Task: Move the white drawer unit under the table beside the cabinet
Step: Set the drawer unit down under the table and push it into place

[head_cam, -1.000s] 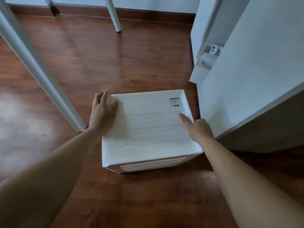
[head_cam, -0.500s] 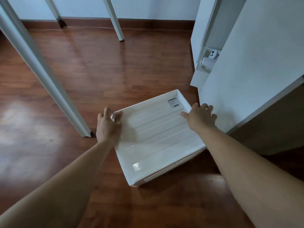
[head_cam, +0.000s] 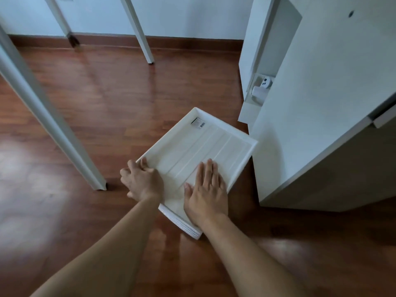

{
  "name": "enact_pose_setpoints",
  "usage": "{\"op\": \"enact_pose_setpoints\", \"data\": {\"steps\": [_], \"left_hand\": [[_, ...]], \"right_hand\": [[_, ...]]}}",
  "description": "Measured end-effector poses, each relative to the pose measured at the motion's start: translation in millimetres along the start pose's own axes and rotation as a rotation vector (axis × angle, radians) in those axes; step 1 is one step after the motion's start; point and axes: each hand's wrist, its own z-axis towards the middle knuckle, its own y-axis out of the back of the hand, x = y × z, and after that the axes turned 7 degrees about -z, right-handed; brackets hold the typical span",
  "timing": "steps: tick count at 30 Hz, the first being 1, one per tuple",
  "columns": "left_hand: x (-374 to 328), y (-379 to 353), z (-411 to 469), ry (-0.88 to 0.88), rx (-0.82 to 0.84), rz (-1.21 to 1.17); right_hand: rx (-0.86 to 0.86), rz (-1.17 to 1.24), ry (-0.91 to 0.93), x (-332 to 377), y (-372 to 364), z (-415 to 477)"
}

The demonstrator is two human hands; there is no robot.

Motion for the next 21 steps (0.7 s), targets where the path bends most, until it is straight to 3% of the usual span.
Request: {"op": "enact_pose_setpoints", "data": {"steps": [4, 10, 14, 17, 21], "left_hand": [[6.2, 7.8, 1.7, -0.158, 0.156, 0.018], [8.7, 24.1, -6.2, -0.387, 0.402, 0.226], [6.0, 21.0, -27.7, -0.448, 0.496, 0.269], [3.6, 22.3, -38.5, -0.480, 0.556, 0.290], [0.2, 25.5, -35.1, -0.503, 0.594, 0.334]], "right_hand": [[0.033, -0.027, 0.077, -25.9, 6.6, 16.0], [0.104, -0.087, 0.191, -91.3, 25.7, 59.6], [0.099, 0.003, 0.059, -96.1, 25.3, 62.1], [-0.027, 0.172, -0.082, -87.7, 11.1, 53.5], [-0.156, 0.162, -0.140, -83.2, -0.7, 53.4]]}}
